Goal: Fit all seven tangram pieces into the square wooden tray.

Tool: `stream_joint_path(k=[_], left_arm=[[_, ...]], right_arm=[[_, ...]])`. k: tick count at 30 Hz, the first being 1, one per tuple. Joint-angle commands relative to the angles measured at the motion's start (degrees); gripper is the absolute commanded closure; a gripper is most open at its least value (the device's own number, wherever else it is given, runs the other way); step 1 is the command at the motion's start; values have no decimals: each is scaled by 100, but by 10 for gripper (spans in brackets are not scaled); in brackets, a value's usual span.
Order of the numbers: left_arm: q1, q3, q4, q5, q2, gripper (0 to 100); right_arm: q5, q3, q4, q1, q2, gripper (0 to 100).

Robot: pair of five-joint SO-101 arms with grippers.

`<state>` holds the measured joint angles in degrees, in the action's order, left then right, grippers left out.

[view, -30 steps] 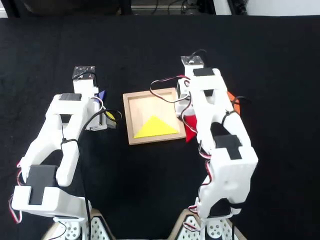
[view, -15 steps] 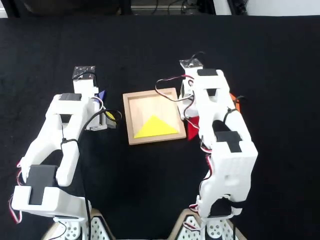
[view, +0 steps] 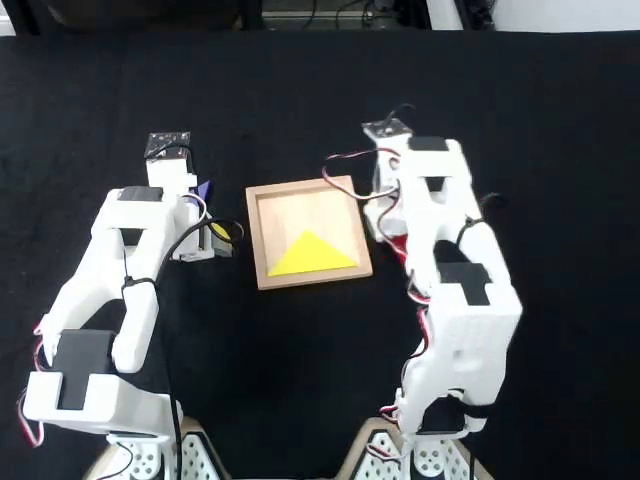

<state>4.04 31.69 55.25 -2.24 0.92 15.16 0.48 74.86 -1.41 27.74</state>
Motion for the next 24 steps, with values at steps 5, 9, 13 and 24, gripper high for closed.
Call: stream_joint_path(k=[5,9,13,24], left_arm=[[4,-145,35,-53,-26,694],[4,-145,35,-53,-26,694],[4,-145,35,-53,-26,694],[57,-224,448,-18,-97,694]], right_arm=[[123,-4,44,132,-22,907],[211,-22,70,141,-57,976],[281,-84,88,132,-66,989],[651,-2053,1248,-132,-822,988]])
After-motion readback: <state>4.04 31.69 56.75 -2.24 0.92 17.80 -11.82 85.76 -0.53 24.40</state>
